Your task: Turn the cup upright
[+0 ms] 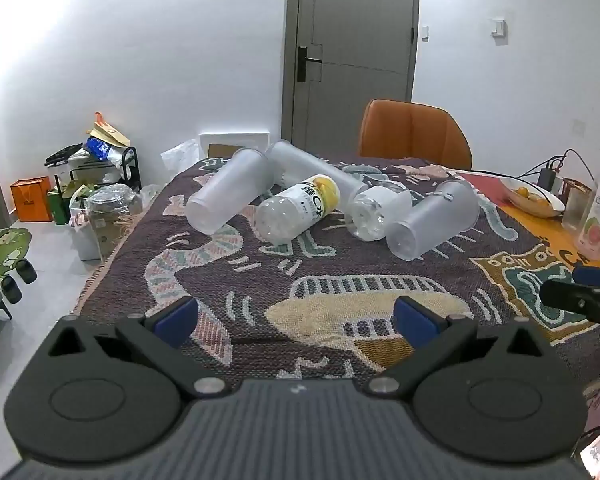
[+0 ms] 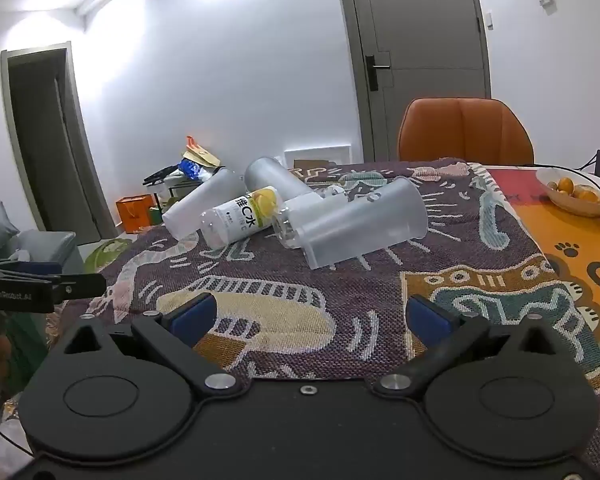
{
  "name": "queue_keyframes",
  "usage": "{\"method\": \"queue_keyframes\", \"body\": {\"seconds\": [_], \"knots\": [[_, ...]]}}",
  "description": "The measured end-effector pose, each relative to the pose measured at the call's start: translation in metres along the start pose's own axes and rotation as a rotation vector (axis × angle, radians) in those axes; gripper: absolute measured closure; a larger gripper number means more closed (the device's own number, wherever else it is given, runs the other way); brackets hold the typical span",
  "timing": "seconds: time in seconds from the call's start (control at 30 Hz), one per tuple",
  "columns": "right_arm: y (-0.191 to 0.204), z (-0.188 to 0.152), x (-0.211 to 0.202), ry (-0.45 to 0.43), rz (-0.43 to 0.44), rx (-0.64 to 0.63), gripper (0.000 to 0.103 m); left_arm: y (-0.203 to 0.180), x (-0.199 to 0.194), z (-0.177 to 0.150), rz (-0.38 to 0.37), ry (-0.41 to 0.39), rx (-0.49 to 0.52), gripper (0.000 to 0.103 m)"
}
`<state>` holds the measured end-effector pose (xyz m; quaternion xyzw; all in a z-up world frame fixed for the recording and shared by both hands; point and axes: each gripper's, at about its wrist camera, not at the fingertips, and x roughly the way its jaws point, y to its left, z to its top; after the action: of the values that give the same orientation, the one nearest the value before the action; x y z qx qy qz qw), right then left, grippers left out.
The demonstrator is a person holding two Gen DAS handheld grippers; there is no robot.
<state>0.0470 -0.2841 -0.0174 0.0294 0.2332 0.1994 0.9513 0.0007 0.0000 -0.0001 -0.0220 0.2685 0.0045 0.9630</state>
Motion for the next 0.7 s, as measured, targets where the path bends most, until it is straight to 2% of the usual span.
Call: {"method": "queue_keyframes", "body": {"seconds": [0.7], "knots": [[-0.001,0.003,-0.003,-0.010,-0.002,0.009,0.000,0.000,-0.008,-0.003,-0.018,-0.019,0.001,0.000]]}}
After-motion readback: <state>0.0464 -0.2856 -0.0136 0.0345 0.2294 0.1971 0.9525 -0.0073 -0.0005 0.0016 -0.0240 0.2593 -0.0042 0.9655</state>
